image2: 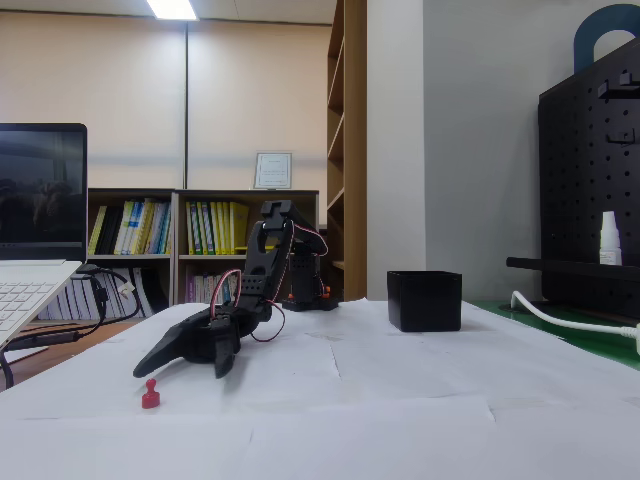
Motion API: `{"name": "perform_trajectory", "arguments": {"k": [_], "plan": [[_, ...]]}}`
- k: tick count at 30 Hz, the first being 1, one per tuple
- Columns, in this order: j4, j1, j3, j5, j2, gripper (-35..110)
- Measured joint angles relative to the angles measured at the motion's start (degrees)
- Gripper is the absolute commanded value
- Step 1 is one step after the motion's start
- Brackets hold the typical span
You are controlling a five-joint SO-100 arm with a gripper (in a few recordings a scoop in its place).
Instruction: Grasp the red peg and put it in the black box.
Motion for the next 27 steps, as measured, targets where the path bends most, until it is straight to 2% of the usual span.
{"name": "perform_trajectory", "arguments": {"k": [15,27], "plan": [[3.0,0.0,0.7,2.9,-1.3,49],[8.3,-0.7,15.0,4.4,4.9,49]]}}
